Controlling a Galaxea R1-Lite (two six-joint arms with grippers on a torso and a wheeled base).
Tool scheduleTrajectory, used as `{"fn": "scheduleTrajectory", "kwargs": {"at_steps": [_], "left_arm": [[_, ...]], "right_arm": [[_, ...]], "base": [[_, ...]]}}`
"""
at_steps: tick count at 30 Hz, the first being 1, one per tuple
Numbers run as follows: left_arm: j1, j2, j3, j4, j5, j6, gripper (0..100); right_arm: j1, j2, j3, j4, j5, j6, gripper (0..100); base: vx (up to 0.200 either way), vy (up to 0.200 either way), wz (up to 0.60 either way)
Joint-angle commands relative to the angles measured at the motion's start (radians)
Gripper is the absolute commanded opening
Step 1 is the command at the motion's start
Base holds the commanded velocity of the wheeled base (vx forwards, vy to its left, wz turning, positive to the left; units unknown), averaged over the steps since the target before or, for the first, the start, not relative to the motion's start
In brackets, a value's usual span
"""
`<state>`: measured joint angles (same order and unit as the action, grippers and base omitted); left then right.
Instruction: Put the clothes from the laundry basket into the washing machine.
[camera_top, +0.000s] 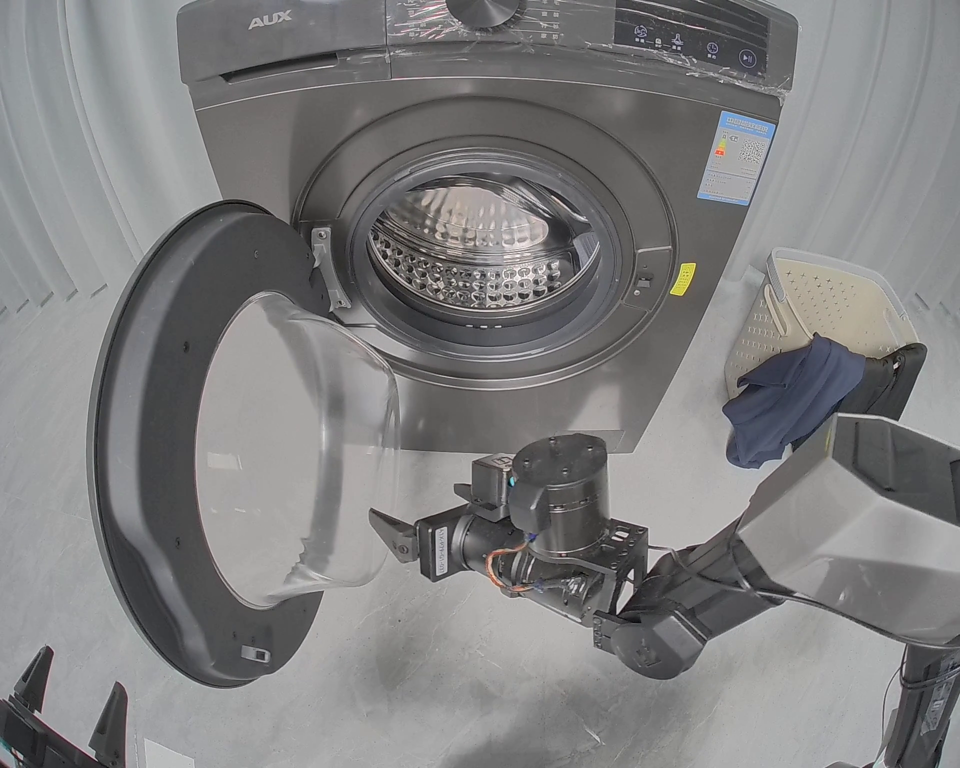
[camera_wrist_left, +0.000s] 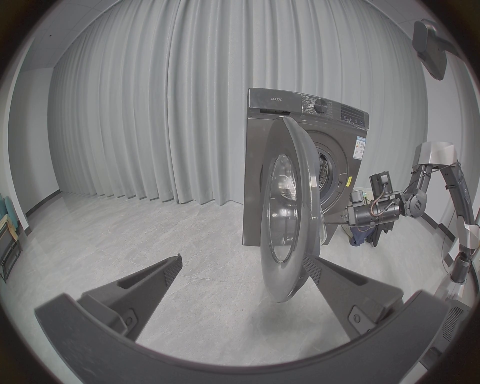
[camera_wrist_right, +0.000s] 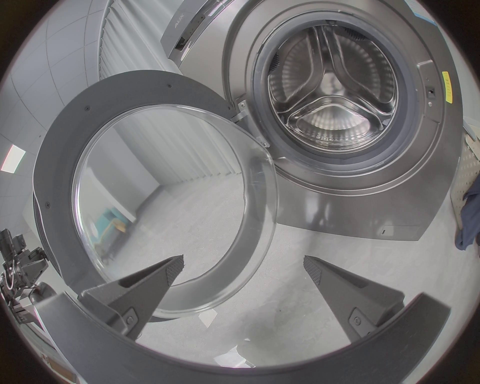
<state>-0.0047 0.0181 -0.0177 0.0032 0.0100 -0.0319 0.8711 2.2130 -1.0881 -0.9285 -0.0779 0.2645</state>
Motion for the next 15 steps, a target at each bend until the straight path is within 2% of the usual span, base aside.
{"fn": "scheduleTrajectory", "kwargs": {"at_steps": [1,11,15], "left_arm": [[0.000,-0.012,0.013,0.000,0.001,0.000,100],[0.000,-0.012,0.013,0.000,0.001,0.000,100],[0.000,-0.012,0.013,0.000,0.001,0.000,100]], "right_arm": [[0.042,0.059,-0.056,-0.003,-0.002,0.001,100],[0.025,0.060,-0.121,-0.001,-0.003,0.004,100],[0.028,0.132,-0.205,0.011,-0.005,0.004,100]], "base": [[0.000,0.000,0.00],[0.000,0.000,0.00],[0.000,0.000,0.00]]}}
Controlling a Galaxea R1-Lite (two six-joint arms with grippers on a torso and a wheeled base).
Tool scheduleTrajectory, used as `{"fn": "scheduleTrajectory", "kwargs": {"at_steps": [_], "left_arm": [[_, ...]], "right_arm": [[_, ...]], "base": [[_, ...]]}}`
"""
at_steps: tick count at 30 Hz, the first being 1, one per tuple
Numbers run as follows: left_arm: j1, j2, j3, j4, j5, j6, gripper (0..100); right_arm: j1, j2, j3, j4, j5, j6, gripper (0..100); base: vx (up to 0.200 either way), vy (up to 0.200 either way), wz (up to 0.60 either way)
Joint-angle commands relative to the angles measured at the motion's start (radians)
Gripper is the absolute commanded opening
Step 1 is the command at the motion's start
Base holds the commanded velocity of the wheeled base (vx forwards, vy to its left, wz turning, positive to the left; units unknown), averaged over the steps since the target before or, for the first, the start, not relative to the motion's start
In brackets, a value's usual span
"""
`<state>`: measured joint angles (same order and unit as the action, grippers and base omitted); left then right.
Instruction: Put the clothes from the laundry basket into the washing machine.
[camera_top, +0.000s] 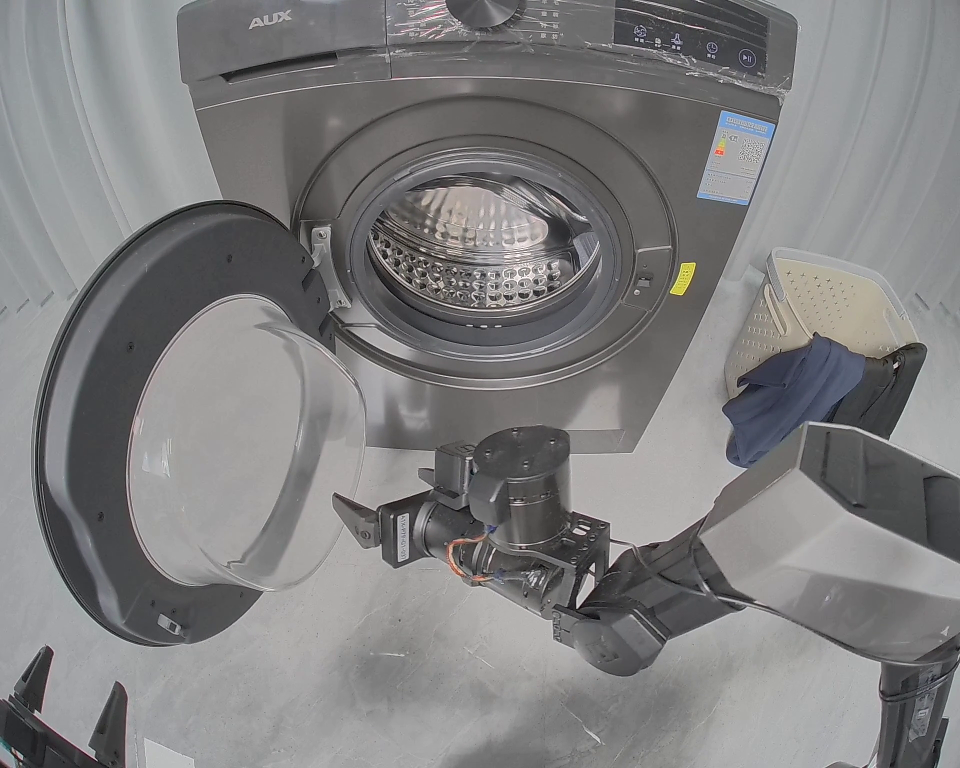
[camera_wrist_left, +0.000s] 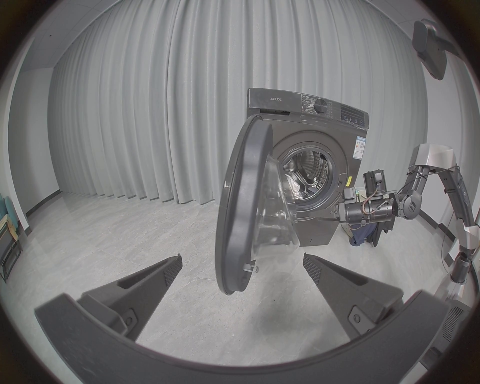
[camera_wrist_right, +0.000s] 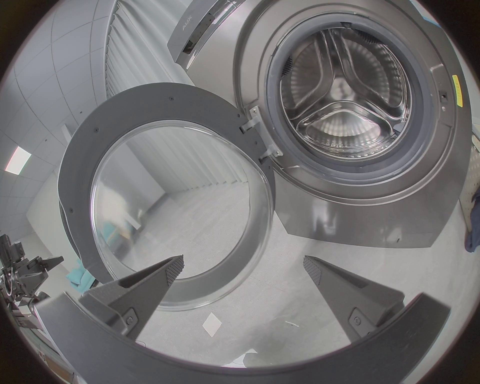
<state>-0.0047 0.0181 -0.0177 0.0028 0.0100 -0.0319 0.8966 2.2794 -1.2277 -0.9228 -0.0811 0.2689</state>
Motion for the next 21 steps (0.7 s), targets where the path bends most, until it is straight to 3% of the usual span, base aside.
{"fn": "scheduleTrajectory", "kwargs": {"at_steps": [1,7,15,19,21], "left_arm": [[0.000,-0.012,0.013,0.000,0.001,0.000,100],[0.000,-0.012,0.013,0.000,0.001,0.000,100],[0.000,-0.012,0.013,0.000,0.001,0.000,100],[0.000,-0.012,0.013,0.000,0.001,0.000,100],[0.000,-0.012,0.013,0.000,0.001,0.001,100]], "right_arm": [[0.005,0.086,-0.084,0.007,-0.002,0.000,100],[0.024,0.158,-0.182,0.033,-0.014,0.000,100],[0.058,0.247,-0.392,0.036,-0.071,0.001,100],[0.039,0.226,-0.372,0.033,-0.075,0.021,100],[0.016,0.160,-0.296,0.030,-0.088,0.021,100]], "base": [[0.000,0.000,0.00],[0.000,0.000,0.00],[0.000,0.000,0.00],[0.000,0.000,0.00],[0.000,0.000,0.00]]}}
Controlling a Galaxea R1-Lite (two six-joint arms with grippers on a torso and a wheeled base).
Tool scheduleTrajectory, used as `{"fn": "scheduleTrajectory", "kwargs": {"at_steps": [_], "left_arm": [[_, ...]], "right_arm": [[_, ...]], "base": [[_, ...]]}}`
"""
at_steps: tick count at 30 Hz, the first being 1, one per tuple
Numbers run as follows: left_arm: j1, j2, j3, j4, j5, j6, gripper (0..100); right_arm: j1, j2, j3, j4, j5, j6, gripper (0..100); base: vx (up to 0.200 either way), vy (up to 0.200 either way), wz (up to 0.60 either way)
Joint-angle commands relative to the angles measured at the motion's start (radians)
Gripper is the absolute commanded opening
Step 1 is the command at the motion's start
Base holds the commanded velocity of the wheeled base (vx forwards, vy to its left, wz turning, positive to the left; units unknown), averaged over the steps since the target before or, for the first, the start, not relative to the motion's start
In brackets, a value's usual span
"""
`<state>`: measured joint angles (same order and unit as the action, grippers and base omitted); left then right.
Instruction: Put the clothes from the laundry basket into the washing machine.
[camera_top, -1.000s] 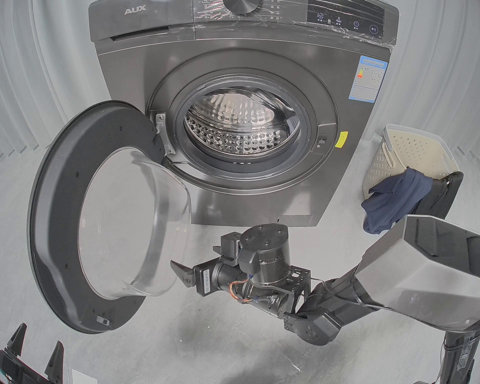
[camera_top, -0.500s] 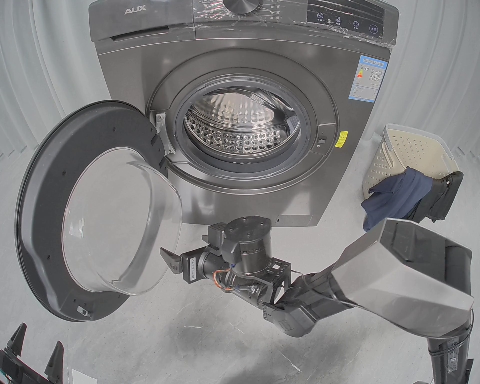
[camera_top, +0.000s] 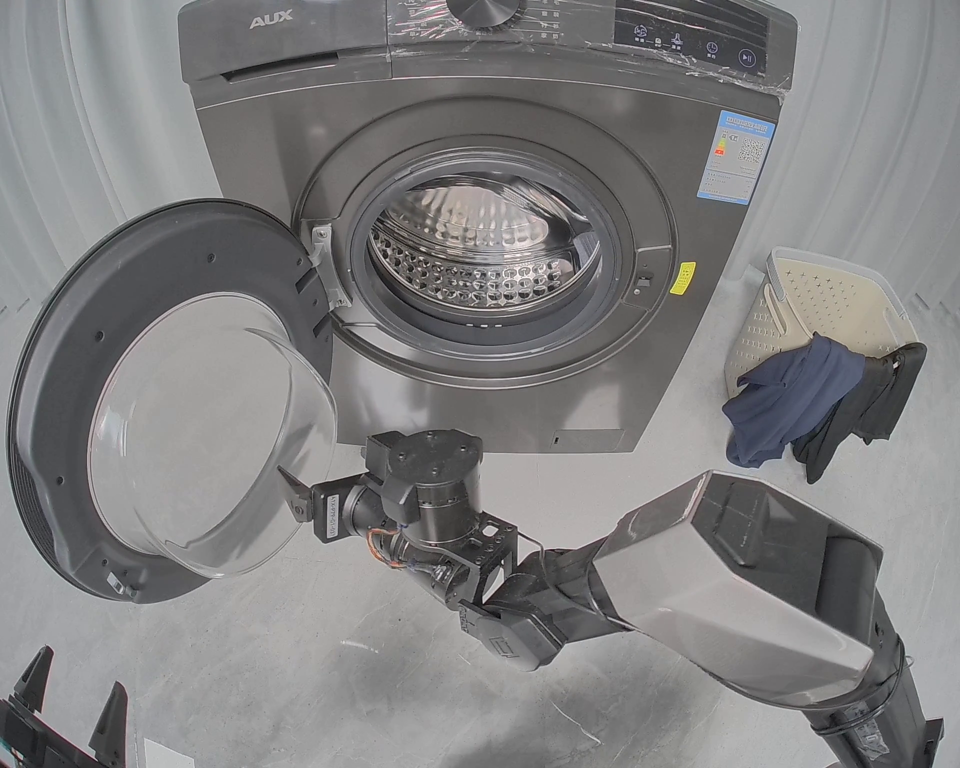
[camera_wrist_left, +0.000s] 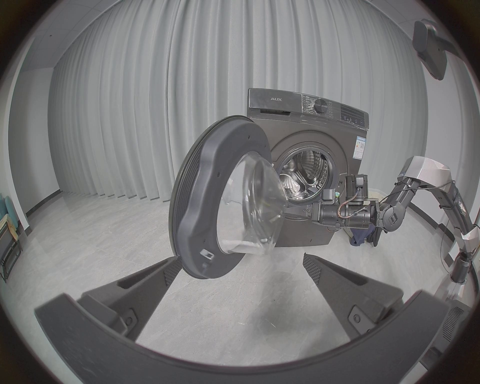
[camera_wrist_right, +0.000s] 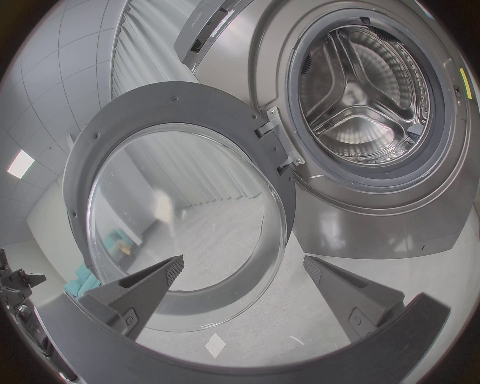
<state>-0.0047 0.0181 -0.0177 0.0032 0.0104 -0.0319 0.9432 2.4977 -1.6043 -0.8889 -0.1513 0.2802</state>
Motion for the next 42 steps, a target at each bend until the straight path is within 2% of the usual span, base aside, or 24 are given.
{"fn": "scheduleTrajectory", "kwargs": {"at_steps": [1,4,5,8,12,14,15,16,17,18,20,22,23,29,32,33,35,37,39,41,42], "left_arm": [[0.000,-0.012,0.013,0.000,0.000,0.001,100],[0.000,-0.012,0.013,0.000,0.000,0.000,100],[0.000,-0.012,0.015,0.000,0.000,0.000,100],[0.000,-0.012,0.013,0.000,-0.001,0.001,100],[0.000,-0.012,0.013,0.000,-0.001,0.001,100],[0.000,-0.012,0.013,0.000,-0.001,0.001,100],[0.000,-0.012,0.013,0.000,-0.001,0.001,100],[0.000,-0.010,0.013,0.000,-0.001,0.001,100],[0.000,-0.010,0.013,0.000,-0.001,0.001,100],[0.000,-0.010,0.013,0.000,0.000,0.000,100],[0.000,-0.010,0.013,0.000,0.000,0.000,100],[0.000,-0.010,0.013,0.000,-0.001,0.001,100],[0.000,-0.012,0.013,0.000,0.000,0.001,100],[0.000,-0.010,0.013,0.000,0.000,0.000,100],[0.000,-0.010,0.013,0.000,0.000,0.000,100],[0.000,-0.010,0.013,0.000,0.000,0.000,100],[0.000,-0.010,0.013,0.000,0.000,0.000,100],[0.000,-0.010,0.013,0.000,0.000,0.000,100],[0.000,-0.010,0.013,0.000,0.000,0.000,100],[0.000,-0.012,0.015,0.000,0.000,0.000,100],[0.000,-0.012,0.013,0.000,0.000,0.000,100]], "right_arm": [[-0.041,-0.100,0.133,-0.004,-0.021,0.011,100],[-0.075,-0.206,0.267,-0.013,-0.021,0.011,100],[-0.075,-0.206,0.267,-0.013,-0.021,0.011,100],[-0.116,-0.398,0.503,-0.041,-0.022,0.007,100],[-0.159,-0.612,0.731,-0.047,-0.022,-0.004,100],[-0.198,-0.755,0.877,-0.047,-0.021,-0.030,100],[-0.198,-0.755,0.877,-0.047,-0.021,-0.030,100],[-0.262,-0.866,0.998,-0.048,-0.017,-0.088,100],[-0.288,-0.899,1.035,-0.048,-0.016,-0.107,100],[-0.362,-0.990,1.118,-0.048,-0.005,-0.128,100],[-0.431,-1.103,1.207,-0.047,0.007,-0.130,100],[-0.460,-1.175,1.261,-0.045,0.015,-0.133,100],[-0.494,-1.251,1.319,-0.045,0.021,-0.138,100],[-0.584,-1.494,1.489,-0.028,0.021,-0.138,100],[-0.649,-1.576,1.538,-0.008,0.022,-0.147,100],[-0.649,-1.576,1.538,-0.008,0.022,-0.147,100],[-0.698,-1.663,1.577,0.042,0.024,-0.156,100],[-0.722,-1.748,1.604,0.111,0.027,-0.162,100],[-0.738,-1.852,1.604,0.234,0.041,-0.157,100],[-0.765,-2.021,1.604,0.427,0.050,-0.154,100],[-0.767,-2.033,1.604,0.443,0.050,-0.154,100]], "base": [[0.000,0.000,0.00],[0.000,0.000,0.00],[0.000,0.000,0.00],[0.000,0.000,0.00],[0.000,0.000,0.00],[0.000,0.000,0.00],[0.000,0.000,0.00],[0.000,0.000,0.00],[0.000,0.000,0.00],[0.000,0.000,0.00],[0.000,0.000,0.00],[0.000,0.000,0.00],[0.000,0.000,0.00],[0.000,0.000,0.00],[0.000,0.000,0.00],[0.000,0.000,0.00],[0.000,0.000,0.00],[0.000,0.000,0.00],[0.000,0.000,0.00],[0.000,0.000,0.00],[0.000,0.000,0.00]]}}
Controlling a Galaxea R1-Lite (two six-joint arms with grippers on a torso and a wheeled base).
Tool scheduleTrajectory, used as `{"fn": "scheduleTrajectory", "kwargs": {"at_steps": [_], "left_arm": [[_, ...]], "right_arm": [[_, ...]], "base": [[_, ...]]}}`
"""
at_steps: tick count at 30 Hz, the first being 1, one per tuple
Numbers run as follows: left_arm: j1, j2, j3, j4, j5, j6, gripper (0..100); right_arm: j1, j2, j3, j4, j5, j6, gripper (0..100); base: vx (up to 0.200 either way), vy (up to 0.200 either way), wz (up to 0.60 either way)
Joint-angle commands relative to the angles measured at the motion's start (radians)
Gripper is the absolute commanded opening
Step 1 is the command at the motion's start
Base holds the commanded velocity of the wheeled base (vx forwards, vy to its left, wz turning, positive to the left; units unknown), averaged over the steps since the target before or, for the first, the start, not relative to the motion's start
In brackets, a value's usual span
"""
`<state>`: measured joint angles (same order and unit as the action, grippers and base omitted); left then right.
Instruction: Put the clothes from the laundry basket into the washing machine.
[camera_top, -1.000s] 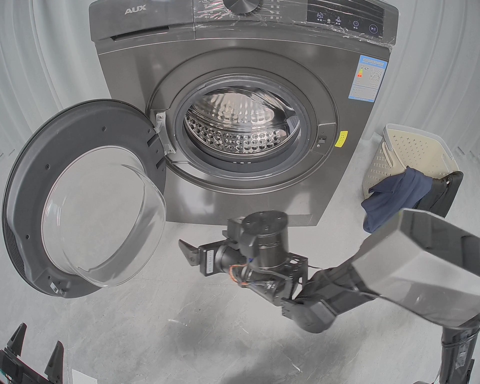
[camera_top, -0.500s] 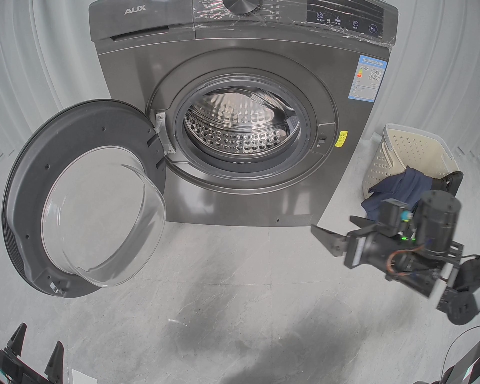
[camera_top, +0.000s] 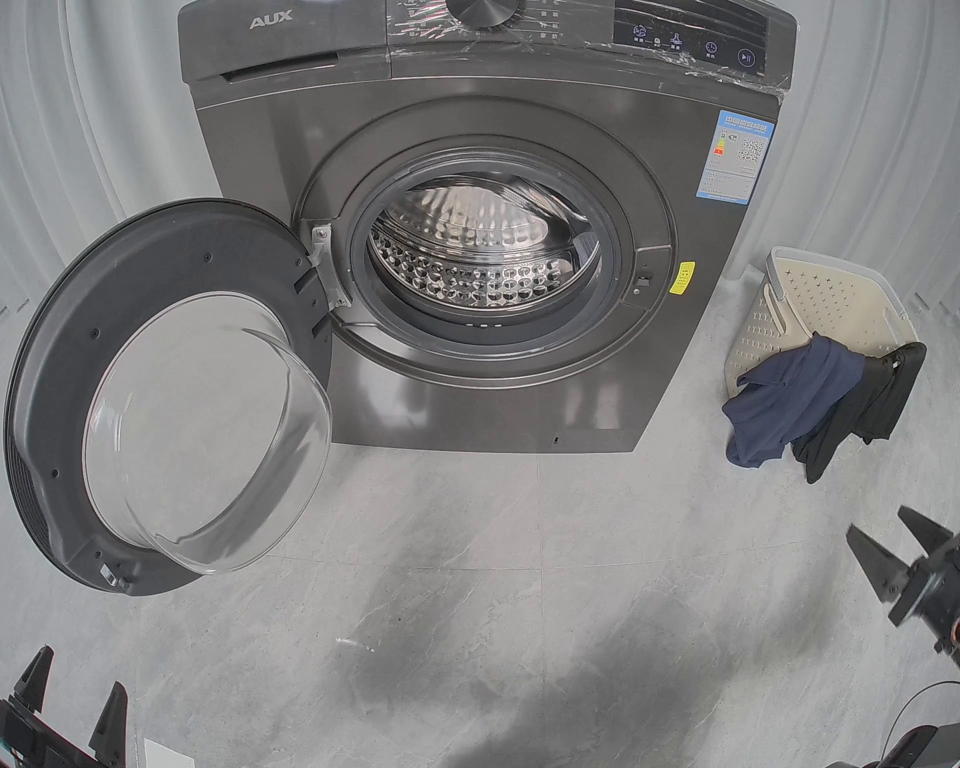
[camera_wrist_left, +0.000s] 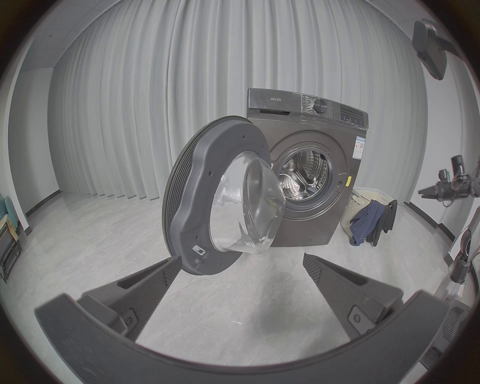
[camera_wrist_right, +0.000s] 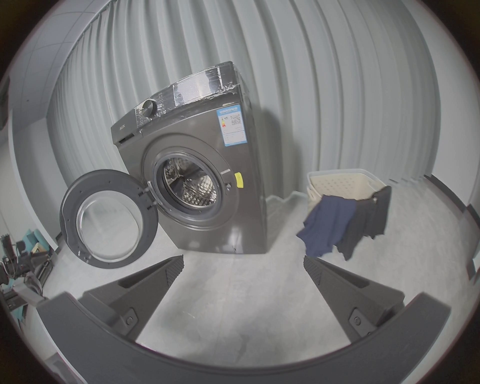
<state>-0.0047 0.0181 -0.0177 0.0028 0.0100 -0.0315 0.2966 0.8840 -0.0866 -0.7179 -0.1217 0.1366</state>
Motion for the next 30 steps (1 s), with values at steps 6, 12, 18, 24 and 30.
{"fn": "scheduleTrajectory", "kwargs": {"at_steps": [6,12,18,24,30], "left_arm": [[0.000,-0.012,0.013,0.000,0.001,-0.001,100],[0.000,-0.012,0.013,0.000,0.001,-0.001,100],[0.000,-0.012,0.013,0.000,0.001,-0.001,100],[0.002,-0.012,0.013,0.000,0.001,-0.001,100],[0.002,-0.012,0.013,0.000,0.001,0.001,100]], "right_arm": [[-0.208,-0.778,0.074,0.658,0.070,-0.058,100],[-0.297,-0.859,0.076,0.690,0.146,-0.092,100],[-0.294,-0.875,0.087,0.713,0.120,-0.140,100],[-0.292,-0.876,0.087,0.713,0.122,-0.140,100],[-0.292,-0.875,0.087,0.713,0.122,-0.140,100]], "base": [[0.000,0.000,0.00],[0.000,0.000,0.00],[0.000,0.000,0.00],[0.000,-0.133,0.00],[0.000,-0.200,0.00]]}}
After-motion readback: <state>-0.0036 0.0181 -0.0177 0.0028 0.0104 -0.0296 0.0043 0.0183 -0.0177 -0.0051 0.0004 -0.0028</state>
